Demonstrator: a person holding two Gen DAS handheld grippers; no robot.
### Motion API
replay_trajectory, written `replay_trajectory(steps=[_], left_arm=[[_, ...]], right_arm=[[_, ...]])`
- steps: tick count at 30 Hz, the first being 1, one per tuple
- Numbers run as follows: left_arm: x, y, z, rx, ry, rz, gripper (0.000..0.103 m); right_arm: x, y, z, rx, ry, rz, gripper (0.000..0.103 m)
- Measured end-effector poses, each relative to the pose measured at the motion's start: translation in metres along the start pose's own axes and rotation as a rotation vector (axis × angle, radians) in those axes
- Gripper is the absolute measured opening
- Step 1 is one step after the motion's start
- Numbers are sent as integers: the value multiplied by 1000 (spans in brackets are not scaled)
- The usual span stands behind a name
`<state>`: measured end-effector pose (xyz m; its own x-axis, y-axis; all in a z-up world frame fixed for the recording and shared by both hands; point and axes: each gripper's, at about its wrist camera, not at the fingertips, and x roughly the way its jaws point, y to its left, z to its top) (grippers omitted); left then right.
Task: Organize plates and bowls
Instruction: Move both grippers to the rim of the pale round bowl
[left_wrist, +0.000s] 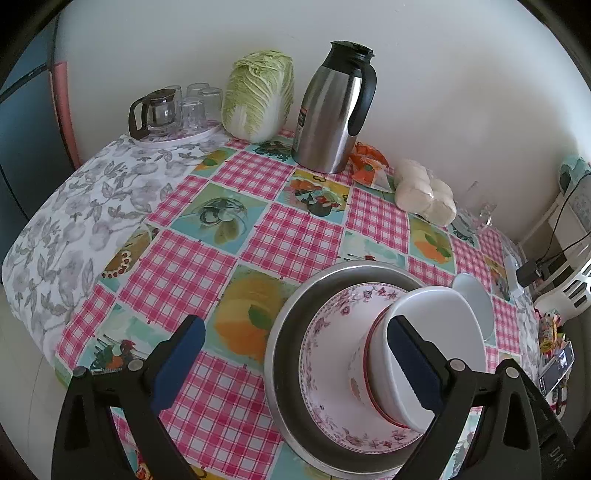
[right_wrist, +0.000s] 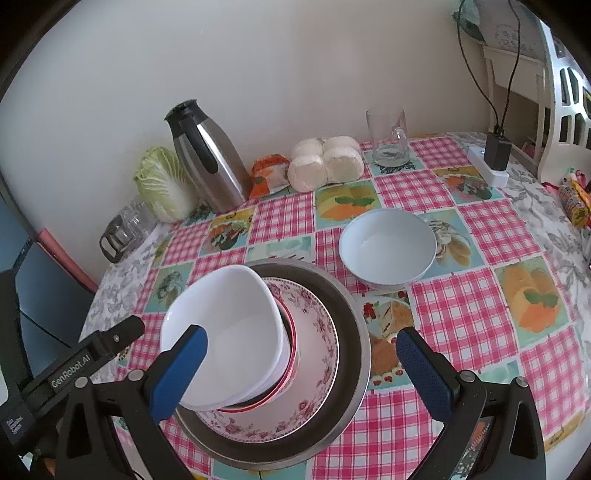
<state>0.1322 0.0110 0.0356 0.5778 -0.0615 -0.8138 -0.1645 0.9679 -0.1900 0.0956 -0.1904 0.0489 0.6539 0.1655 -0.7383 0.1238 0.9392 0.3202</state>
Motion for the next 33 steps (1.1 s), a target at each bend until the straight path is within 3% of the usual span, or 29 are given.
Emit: replay_trajectory(steps=[6,11,20,27,33], left_arm=[[-6,-4,-2,-13,-20,-22,99],[-19,-16,-2,6,-86,-65,99],[-40,-43,-1,54,-185,-154,99],[-45,-85,3,106,-147,-252,99],[-46,-145,9,214,-74,-395,99]], right_arm=[[-5,-7,2,10,-20,11,103],[-12,-18,5,13,-40,-1,103],[-28,-67,16,100,-75,8,103],[-24,-105,23,164,-60,-6,103],[-15,-139,28,227,-56,-43,103]])
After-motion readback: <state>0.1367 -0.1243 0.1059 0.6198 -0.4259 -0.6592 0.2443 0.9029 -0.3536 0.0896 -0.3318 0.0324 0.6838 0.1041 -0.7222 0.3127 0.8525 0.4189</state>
